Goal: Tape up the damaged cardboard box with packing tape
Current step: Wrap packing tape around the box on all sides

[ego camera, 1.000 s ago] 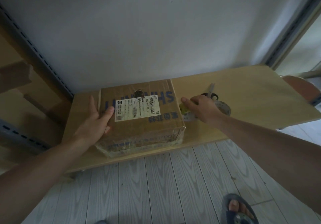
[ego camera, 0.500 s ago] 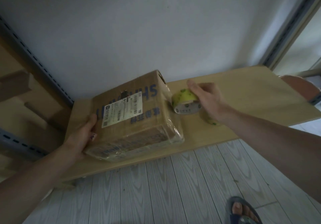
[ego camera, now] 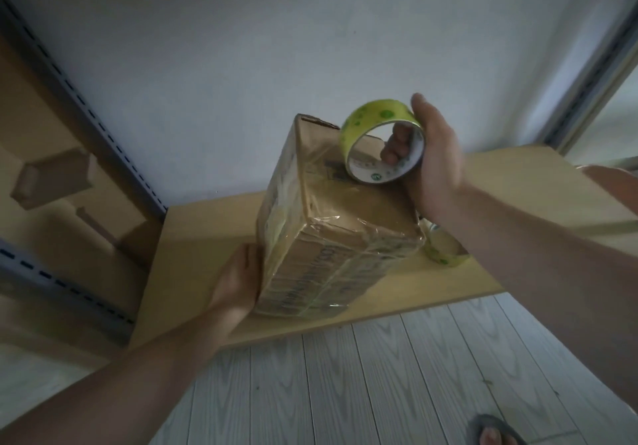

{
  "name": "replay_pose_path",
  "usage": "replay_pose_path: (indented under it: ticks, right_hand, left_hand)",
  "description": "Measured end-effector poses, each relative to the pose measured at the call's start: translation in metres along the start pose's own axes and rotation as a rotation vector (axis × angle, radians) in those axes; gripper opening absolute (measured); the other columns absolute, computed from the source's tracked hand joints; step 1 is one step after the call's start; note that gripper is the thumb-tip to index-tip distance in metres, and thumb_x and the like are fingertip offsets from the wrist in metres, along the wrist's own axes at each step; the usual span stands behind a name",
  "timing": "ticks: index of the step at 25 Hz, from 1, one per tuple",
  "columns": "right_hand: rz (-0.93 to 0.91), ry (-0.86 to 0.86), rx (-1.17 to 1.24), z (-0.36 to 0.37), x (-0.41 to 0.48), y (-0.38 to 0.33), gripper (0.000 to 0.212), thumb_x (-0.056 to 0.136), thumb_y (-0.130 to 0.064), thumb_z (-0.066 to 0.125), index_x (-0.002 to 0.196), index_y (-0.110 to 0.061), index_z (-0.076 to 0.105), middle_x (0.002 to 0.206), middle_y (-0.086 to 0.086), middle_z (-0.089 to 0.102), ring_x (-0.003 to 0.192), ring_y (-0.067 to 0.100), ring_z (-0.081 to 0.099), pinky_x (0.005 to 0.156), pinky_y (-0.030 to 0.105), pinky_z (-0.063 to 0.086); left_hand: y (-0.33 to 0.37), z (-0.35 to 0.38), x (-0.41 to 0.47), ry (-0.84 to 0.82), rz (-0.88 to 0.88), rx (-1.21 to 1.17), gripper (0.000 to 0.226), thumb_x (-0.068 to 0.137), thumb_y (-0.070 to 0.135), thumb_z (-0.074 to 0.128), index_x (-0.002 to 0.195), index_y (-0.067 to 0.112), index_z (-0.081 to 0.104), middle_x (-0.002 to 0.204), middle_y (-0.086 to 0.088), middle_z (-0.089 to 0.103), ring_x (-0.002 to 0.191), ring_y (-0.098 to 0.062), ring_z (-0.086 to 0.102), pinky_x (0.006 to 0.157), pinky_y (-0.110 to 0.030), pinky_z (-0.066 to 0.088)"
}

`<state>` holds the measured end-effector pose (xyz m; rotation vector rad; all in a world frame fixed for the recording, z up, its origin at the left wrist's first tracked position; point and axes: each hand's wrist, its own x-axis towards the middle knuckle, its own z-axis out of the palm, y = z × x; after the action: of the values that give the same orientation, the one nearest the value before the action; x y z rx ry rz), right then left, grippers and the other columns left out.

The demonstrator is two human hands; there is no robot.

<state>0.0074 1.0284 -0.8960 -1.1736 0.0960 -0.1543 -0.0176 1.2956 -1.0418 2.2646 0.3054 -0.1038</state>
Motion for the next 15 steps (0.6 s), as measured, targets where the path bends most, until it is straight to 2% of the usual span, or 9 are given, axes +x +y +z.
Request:
replay_pose_path:
  ticks: [2, 3, 5, 7, 9, 10, 11, 13, 15]
  right_hand:
    - [-0.067, -0.009, -0.069, 0.021, 0.002, 0.004, 0.044, 0.096, -0.043, 0.052, 0.058, -0.023, 0.046, 0.062, 0.002, 0.034, 0.054, 0.015, 0.033, 0.058, 0.031, 0.033]
    - [-0.1, -0.028, -0.107, 0.033, 0.0, 0.005, 0.044, 0.1, -0.04, 0.049, 0.06, -0.022, 0.044, 0.063, 0.003, 0.032, 0.055, 0.016, 0.031, 0.056, 0.032, 0.031]
    - [-0.135, -0.061, -0.154, 0.053, -0.003, 0.007, 0.044, 0.104, -0.034, 0.045, 0.063, -0.02, 0.04, 0.062, 0.002, 0.03, 0.056, 0.016, 0.03, 0.056, 0.033, 0.031]
    - [-0.143, -0.082, -0.217, 0.066, -0.004, 0.01, 0.044, 0.104, -0.034, 0.044, 0.063, -0.02, 0.039, 0.057, -0.003, 0.033, 0.055, 0.017, 0.033, 0.059, 0.036, 0.032]
    - [-0.159, -0.098, -0.298, 0.076, -0.003, 0.015, 0.044, 0.101, -0.041, 0.046, 0.061, -0.021, 0.042, 0.053, -0.006, 0.038, 0.057, 0.018, 0.038, 0.063, 0.04, 0.034]
    - [-0.168, -0.091, -0.338, 0.08, -0.002, 0.016, 0.045, 0.097, -0.045, 0.046, 0.059, -0.023, 0.043, 0.052, -0.007, 0.04, 0.058, 0.019, 0.039, 0.063, 0.041, 0.034]
    - [-0.182, -0.077, -0.38, 0.083, -0.003, 0.018, 0.046, 0.095, -0.049, 0.046, 0.056, -0.024, 0.043, 0.051, -0.007, 0.041, 0.058, 0.019, 0.041, 0.062, 0.042, 0.035]
    - [-0.213, -0.066, -0.48, 0.089, -0.003, 0.02, 0.053, 0.094, -0.051, 0.044, 0.049, -0.023, 0.043, 0.05, -0.006, 0.044, 0.056, 0.018, 0.043, 0.061, 0.041, 0.037]
    - [-0.238, -0.146, -0.612, 0.097, -0.005, 0.018, 0.055, 0.097, -0.052, 0.043, 0.051, -0.021, 0.045, 0.053, -0.002, 0.048, 0.056, 0.017, 0.046, 0.061, 0.041, 0.039]
  left_hand:
    - [0.0, -0.006, 0.006, -0.009, 0.012, -0.001, 0.053, 0.093, 0.052, 0.038, 0.131, 0.019, 0.055, 0.118, -0.014, 0.065, 0.111, -0.036, 0.062, 0.094, -0.046, 0.051]
    - [0.011, -0.018, 0.004, 0.026, 0.053, -0.067, 0.054, 0.094, 0.04, 0.047, 0.143, 0.017, 0.046, 0.129, -0.016, 0.061, 0.118, -0.036, 0.06, 0.099, -0.046, 0.05]
    - [0.047, -0.054, 0.008, 0.106, 0.266, -0.337, 0.06, 0.092, 0.03, 0.049, 0.149, 0.017, 0.039, 0.145, -0.012, 0.052, 0.132, -0.028, 0.052, 0.11, -0.042, 0.043]
    - [0.09, -0.091, 0.004, -0.049, 0.523, -0.461, 0.063, 0.094, 0.037, 0.047, 0.154, 0.024, 0.033, 0.158, 0.005, 0.04, 0.144, -0.006, 0.038, 0.117, -0.028, 0.032]
    - [0.12, -0.105, -0.008, -0.31, 0.585, -0.349, 0.07, 0.096, 0.05, 0.055, 0.157, 0.033, 0.024, 0.154, 0.021, 0.042, 0.135, 0.012, 0.039, 0.111, -0.016, 0.033]
    - [0.126, -0.103, -0.011, -0.349, 0.609, -0.236, 0.076, 0.091, 0.056, 0.063, 0.154, 0.035, 0.027, 0.145, 0.021, 0.05, 0.128, 0.012, 0.047, 0.109, -0.017, 0.04]
    - [0.127, -0.097, -0.012, -0.294, 0.637, -0.075, 0.082, 0.082, 0.064, 0.07, 0.149, 0.035, 0.032, 0.138, 0.016, 0.055, 0.123, 0.006, 0.054, 0.107, -0.024, 0.046]
    - [0.119, -0.09, -0.006, -0.131, 0.657, 0.155, 0.096, 0.067, 0.078, 0.07, 0.145, 0.033, 0.036, 0.135, 0.01, 0.055, 0.121, -0.005, 0.057, 0.103, -0.031, 0.049]
    - [0.106, -0.096, 0.0, -0.135, 0.63, 0.172, 0.097, 0.066, 0.081, 0.066, 0.146, 0.035, 0.037, 0.137, 0.012, 0.055, 0.123, -0.006, 0.056, 0.103, -0.031, 0.048]
